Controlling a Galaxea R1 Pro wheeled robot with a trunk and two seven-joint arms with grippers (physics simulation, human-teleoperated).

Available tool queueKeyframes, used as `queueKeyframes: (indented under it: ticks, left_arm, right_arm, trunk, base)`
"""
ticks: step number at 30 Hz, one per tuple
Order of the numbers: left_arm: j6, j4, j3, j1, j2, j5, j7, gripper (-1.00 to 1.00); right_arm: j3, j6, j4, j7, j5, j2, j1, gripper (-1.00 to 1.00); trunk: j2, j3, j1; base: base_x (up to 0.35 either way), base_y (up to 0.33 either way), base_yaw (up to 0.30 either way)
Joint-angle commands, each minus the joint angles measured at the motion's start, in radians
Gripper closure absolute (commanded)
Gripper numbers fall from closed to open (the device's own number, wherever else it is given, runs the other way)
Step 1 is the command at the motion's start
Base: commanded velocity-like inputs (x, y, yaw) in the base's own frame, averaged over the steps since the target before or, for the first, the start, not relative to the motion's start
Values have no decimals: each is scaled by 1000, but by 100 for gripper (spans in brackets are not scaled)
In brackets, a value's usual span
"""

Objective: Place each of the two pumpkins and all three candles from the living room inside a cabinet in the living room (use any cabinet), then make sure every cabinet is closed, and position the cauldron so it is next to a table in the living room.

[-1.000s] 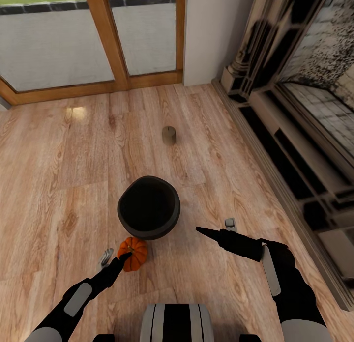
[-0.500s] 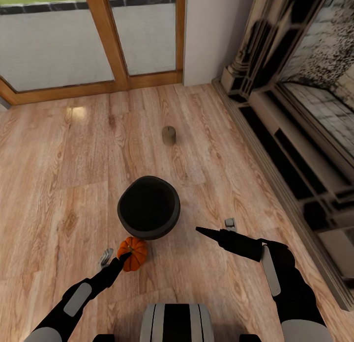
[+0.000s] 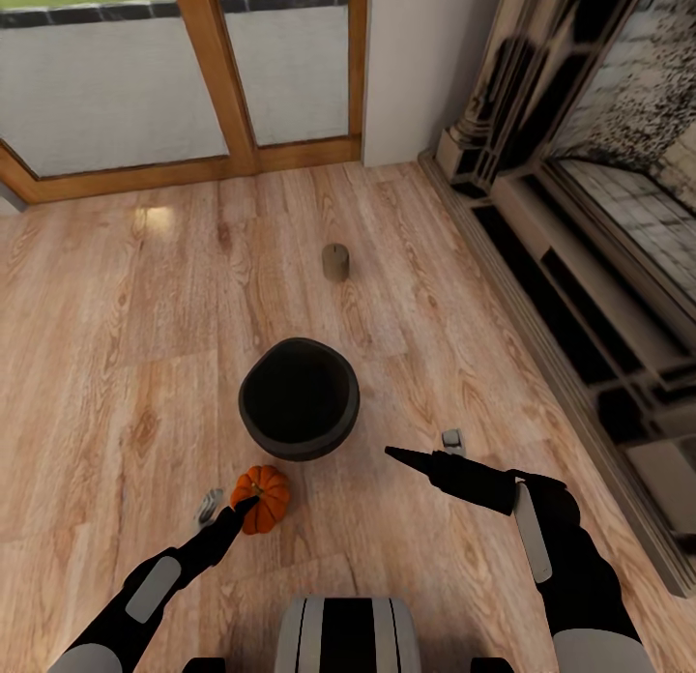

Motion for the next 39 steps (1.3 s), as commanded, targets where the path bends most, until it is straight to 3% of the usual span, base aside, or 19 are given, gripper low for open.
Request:
queueKeyframes:
  ticks: [1,21,39]
  left_arm:
    - [5,3,4,0,0,-15,7,100]
    - [7,2,4,0,4,-14,0,100]
    - [8,4,5,0,9,-15,-2,100]
  right_arm:
    - [-2,5,0,3,0,1,0,-100]
    - [-2,5,4,3,-2,-1,0,-100]
    - [-3,5,8,3,-2,-1,0,-100]
  trunk:
    - [0,-1,0]
    - [0,-1,0]
    - [4,69,-8]
  base:
    - [-27,17,0]
    - [44,128,0]
    - [1,1,0]
